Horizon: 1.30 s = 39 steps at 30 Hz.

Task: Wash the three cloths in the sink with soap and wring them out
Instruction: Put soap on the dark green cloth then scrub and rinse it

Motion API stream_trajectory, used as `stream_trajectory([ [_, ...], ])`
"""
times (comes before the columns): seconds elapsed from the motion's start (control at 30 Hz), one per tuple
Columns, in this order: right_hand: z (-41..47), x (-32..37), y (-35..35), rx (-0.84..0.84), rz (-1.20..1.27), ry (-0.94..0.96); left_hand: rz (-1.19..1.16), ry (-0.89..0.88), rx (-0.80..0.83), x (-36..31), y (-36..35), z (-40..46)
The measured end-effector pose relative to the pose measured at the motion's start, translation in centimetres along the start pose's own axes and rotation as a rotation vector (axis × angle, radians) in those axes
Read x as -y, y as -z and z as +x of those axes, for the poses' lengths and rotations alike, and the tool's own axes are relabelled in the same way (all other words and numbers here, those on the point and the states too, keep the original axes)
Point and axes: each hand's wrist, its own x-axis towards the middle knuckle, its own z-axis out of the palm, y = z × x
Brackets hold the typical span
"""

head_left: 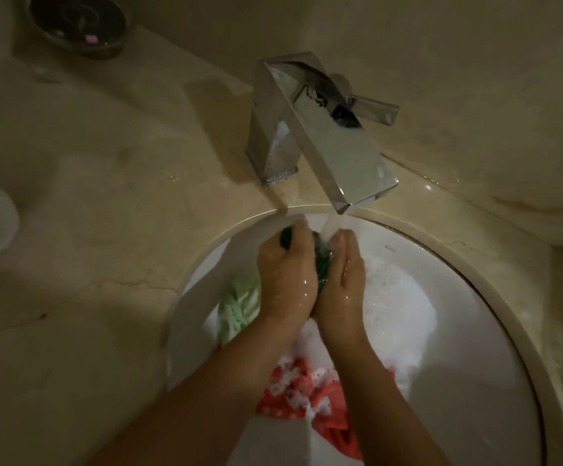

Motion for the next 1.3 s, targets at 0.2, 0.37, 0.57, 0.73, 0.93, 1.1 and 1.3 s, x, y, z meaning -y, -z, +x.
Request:
stream_trajectory([
  [0.2,0.8,1.7,-0.2,-0.147,0.259,-0.468,-0.296,0.335,0.083,0.3,0.3,0.9],
  [0.37,1.2,3.9,2.9,-0.22,0.173,-0.269,-0.58,0.497,0.347,0.2,1.7,0.1],
  [0.57,6.3,7.5,4.5,0.004,0.043,-0.102,-0.641,0.515,0.433,-0.1,1.1,0.8],
  [0.73,8.5,8.2,4.5,-0.006,0.11,-0.144,-0.623,0.554,0.428,-0.2,0.5,0.9],
  [0.93,7.6,9.3,4.6,-0.043,0.014,-0.127,-0.507,0.564,0.441,-0.4,0.6,-0.8],
  [1.1,3.6,9.1,8.1,0.154,-0.146,-0.057,-0.383,0.607,0.504,-1.5,-0.2,-4.3],
  [1.3,-10.7,6.8,9.4,-0.337,1.001,-0.971,-0.002,0.236,0.5,-1.3,-0.4,-11.0],
])
